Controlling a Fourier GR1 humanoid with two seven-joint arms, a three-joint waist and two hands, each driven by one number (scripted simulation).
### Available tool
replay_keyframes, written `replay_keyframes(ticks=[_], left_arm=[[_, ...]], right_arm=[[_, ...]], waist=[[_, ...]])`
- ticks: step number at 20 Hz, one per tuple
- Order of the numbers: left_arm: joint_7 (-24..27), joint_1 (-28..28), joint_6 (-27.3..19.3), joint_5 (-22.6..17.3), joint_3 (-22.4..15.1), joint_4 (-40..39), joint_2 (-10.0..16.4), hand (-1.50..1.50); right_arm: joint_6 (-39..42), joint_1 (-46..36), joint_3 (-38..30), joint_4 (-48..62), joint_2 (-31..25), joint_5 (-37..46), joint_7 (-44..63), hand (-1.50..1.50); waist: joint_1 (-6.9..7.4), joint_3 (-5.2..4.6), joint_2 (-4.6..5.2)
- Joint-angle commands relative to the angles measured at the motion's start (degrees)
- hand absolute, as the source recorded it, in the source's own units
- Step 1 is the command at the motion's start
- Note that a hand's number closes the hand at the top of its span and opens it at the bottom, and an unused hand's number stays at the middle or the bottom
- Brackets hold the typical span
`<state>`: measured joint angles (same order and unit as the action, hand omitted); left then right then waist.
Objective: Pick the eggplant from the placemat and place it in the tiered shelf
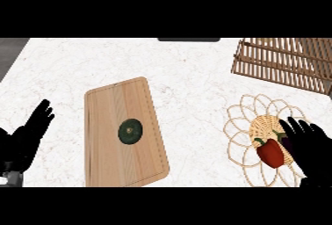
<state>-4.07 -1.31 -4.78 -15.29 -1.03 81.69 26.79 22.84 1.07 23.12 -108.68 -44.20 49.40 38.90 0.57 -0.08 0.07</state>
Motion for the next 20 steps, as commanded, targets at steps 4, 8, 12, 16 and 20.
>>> replay_keyframes(ticks=[4,8,12,16,20], left_arm=[[3.1,-1.0,2.6,2.2,2.4,-2.9,-2.5,0.0],[0.9,4.0,3.8,2.8,4.7,-7.0,-2.5,0.0],[-2.9,4.2,0.2,4.8,3.1,-1.0,-5.3,0.0],[2.5,2.0,4.2,5.3,5.7,-5.2,-5.2,0.0],[-0.2,-0.6,5.0,6.6,6.3,0.0,-5.3,0.0]], right_arm=[[4.1,-1.2,-0.8,4.8,3.7,5.4,-3.0,-1.5],[4.8,-2.8,-3.0,7.8,5.6,7.5,-5.3,-1.5],[0.6,-4.7,-6.1,16.1,5.0,9.7,-11.4,-1.5],[-2.1,-3.5,-9.4,18.9,4.9,11.0,-17.3,-1.5],[-5.8,-4.8,-9.1,25.2,8.8,15.8,-19.6,-1.5]], waist=[[-0.49,0.07,-0.08],[-0.69,0.06,-0.04],[-0.55,0.09,-0.03],[-0.65,0.07,-0.06],[-0.48,0.08,-0.08]])
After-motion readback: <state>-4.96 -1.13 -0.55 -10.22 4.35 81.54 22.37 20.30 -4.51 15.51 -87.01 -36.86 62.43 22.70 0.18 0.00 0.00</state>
